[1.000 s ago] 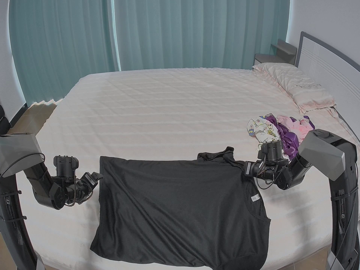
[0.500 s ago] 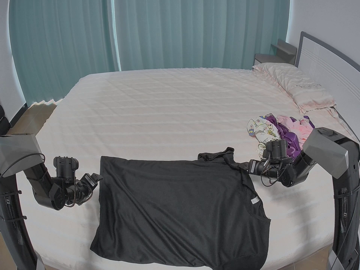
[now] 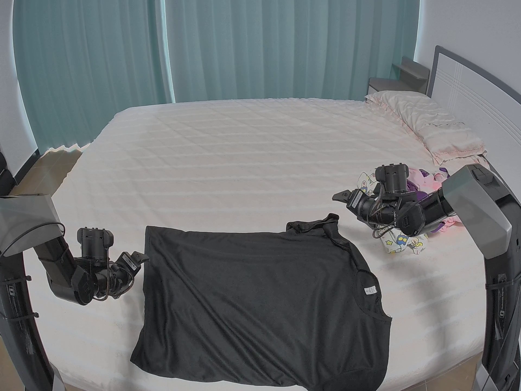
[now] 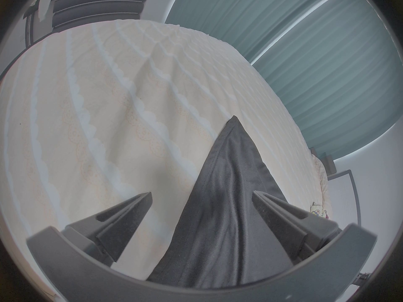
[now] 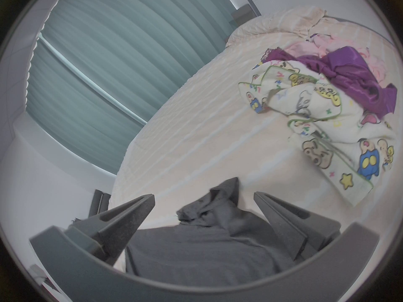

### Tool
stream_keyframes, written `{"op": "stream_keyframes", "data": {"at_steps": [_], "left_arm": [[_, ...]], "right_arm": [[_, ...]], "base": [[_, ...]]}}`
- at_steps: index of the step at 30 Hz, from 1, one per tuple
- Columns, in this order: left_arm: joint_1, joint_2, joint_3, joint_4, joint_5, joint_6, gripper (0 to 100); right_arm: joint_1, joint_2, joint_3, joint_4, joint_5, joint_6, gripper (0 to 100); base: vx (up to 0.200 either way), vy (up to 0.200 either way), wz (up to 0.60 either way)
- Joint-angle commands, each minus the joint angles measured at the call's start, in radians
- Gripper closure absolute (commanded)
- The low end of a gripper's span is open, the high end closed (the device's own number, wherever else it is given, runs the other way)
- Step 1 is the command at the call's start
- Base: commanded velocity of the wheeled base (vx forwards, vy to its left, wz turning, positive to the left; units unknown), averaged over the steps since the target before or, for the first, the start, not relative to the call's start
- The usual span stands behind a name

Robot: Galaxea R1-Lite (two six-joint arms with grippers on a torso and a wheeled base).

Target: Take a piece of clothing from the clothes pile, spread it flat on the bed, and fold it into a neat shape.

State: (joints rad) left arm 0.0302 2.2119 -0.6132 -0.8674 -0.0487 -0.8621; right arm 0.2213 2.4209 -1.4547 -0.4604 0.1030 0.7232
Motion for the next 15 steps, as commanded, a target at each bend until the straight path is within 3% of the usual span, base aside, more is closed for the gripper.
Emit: {"op": "stream_keyframes", "data": {"at_steps": [1, 15], "left_arm": [[-0.001, 0.003, 0.006, -0.001, -0.002, -0.005, 0], [0.0, 0.012, 0.006, -0.001, 0.0, -0.003, 0]], "right_arm": [[0.044, 0.081, -0.174, 0.115, 0.0, 0.081, 0], [0.059, 0.202, -0.319, 0.169, -0.029, 0.094, 0]], "base": [[0.0, 0.0, 0.0], [0.0, 0.0, 0.0]]}}
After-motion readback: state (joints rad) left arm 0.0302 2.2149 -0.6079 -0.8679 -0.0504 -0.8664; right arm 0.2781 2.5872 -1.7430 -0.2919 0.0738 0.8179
